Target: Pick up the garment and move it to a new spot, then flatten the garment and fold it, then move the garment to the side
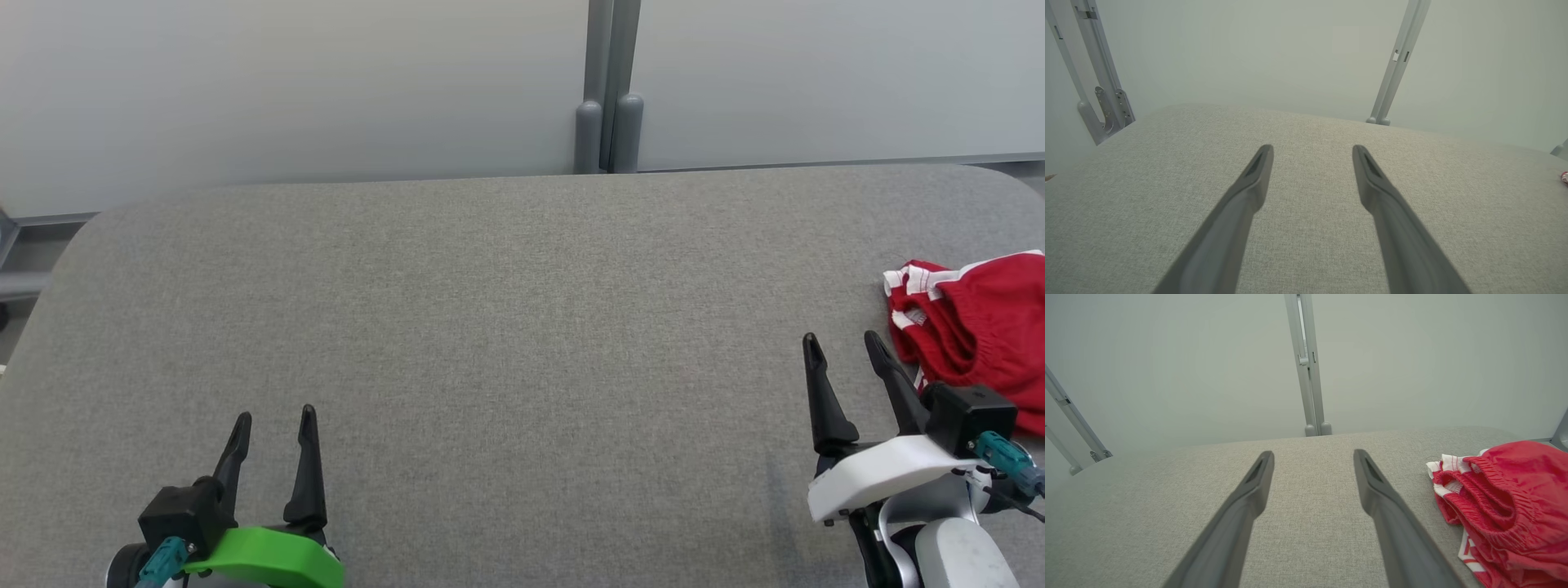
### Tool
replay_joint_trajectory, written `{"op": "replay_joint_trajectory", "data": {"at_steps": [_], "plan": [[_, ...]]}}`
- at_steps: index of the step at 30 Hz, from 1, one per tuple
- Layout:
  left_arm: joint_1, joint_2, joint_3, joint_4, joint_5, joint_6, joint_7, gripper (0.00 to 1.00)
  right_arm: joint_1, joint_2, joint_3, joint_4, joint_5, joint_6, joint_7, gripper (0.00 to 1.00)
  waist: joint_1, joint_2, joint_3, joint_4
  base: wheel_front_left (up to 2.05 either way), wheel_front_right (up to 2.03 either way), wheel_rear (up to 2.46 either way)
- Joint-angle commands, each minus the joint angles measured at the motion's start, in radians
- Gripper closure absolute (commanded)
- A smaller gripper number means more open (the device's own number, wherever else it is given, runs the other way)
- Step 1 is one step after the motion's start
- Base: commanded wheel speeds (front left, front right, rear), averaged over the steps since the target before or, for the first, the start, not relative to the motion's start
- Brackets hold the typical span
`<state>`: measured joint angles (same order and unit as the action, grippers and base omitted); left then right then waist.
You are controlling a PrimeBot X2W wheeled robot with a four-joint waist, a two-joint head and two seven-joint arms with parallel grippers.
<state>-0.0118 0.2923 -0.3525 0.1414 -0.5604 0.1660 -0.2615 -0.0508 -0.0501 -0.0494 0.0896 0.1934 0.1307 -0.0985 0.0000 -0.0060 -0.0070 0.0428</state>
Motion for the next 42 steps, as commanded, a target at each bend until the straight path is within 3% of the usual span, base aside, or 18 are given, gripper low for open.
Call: {"op": "replay_joint_trajectory", "data": {"at_steps": [1,22,23,29,42], "plan": [[0.008,-0.003,0.006,0.004,0.01,-0.006,-0.004,0.0,0.009,-0.002,0.002,0.0,0.01,0.0,-0.005,0.0,0.0,0.006,0.0,-0.001,0.0,0.0,0.0],[-0.014,-0.018,0.019,0.016,0.035,-0.022,-0.004,0.0,0.013,-0.001,0.013,-0.017,0.022,0.0,-0.003,0.0,0.0,0.006,0.002,0.008,0.0,0.0,0.0],[-0.002,-0.021,0.018,0.019,0.025,-0.018,0.001,1.0,0.004,0.001,0.011,-0.008,0.017,0.0,0.0,1.0,0.0,0.0,0.002,0.008,0.0,0.0,0.0],[0.007,-0.037,0.016,0.051,0.001,-0.023,0.014,1.0,0.016,0.008,0.006,0.031,0.047,0.0,0.008,1.0,0.0,0.0001,0.002,0.007,0.0,0.0,0.0],[-0.035,-0.072,0.092,0.083,-0.2,-0.075,0.085,1.0,0.008,0.006,-0.012,0.046,0.305,0.0,0.038,1.0,0.0,0.0007,0.003,0.002,0.0,0.0,0.0]]}}
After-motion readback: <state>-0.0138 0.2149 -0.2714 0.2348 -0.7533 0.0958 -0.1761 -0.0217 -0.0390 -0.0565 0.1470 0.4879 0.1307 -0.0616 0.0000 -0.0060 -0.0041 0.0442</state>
